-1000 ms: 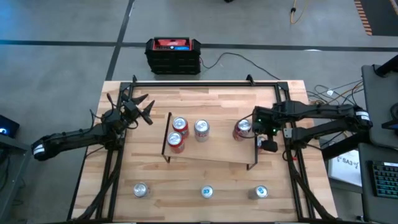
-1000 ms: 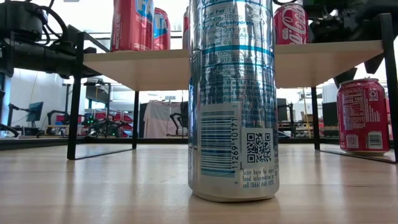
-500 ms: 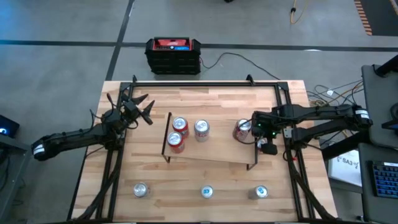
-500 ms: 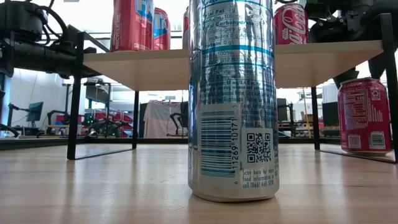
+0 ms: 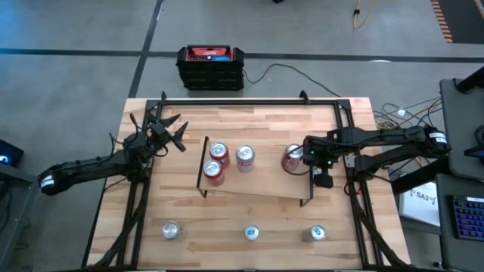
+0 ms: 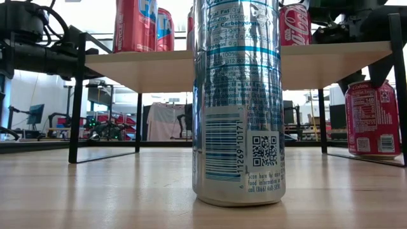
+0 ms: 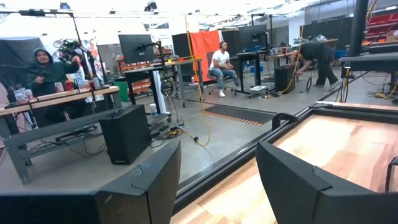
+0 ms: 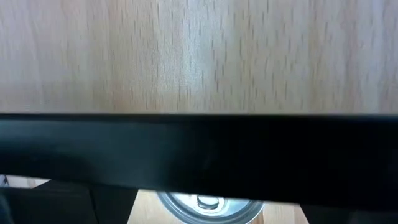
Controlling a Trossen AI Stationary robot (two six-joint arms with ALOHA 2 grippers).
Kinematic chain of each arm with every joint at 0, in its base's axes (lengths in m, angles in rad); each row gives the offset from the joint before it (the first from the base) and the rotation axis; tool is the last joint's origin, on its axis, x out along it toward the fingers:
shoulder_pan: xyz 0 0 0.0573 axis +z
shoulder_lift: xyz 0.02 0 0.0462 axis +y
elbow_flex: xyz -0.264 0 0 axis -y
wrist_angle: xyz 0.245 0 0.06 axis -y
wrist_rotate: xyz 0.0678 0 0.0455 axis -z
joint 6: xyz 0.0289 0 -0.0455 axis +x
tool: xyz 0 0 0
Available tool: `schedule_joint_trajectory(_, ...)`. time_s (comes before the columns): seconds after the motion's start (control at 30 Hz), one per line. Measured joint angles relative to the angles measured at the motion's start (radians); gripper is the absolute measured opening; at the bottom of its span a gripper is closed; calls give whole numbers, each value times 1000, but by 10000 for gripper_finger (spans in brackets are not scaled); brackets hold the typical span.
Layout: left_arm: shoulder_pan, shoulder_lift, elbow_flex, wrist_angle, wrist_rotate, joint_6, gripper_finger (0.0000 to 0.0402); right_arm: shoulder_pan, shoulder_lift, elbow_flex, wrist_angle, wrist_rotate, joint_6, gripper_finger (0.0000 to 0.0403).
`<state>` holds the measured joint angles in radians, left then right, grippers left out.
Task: Place canned beverage on shelf
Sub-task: Move the red soda can to the bottom right of the table
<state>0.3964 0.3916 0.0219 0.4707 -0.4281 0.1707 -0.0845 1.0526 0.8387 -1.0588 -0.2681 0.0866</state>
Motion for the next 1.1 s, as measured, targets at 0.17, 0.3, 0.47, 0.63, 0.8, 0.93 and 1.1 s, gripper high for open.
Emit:
schedule_joint_trajectory(0.17,0,0,0,0,0,0,195,0,2,0,-2,4,-6,325)
schedule_joint_trajectory(0.3,0,0,0,0,0,0,195,0,2,0,-5,3,-8,324)
schedule_joint_trajectory(0.47,0,0,0,0,0,0,195,0,2,0,-13,3,6,324)
schedule_joint_trajectory(0.63,0,0,0,0,0,0,195,0,2,2,-61,4,51,324)
schedule_joint_trajectory(0.8,0,0,0,0,0,0,195,0,-4,3,-91,-1,45,324)
schedule_joint_trajectory(0.93,0,0,0,0,0,0,195,0,-15,3,-96,-49,48,323)
schedule_joint_trajectory(1.1,0,0,0,0,0,0,195,5,-25,3,-103,-83,124,323)
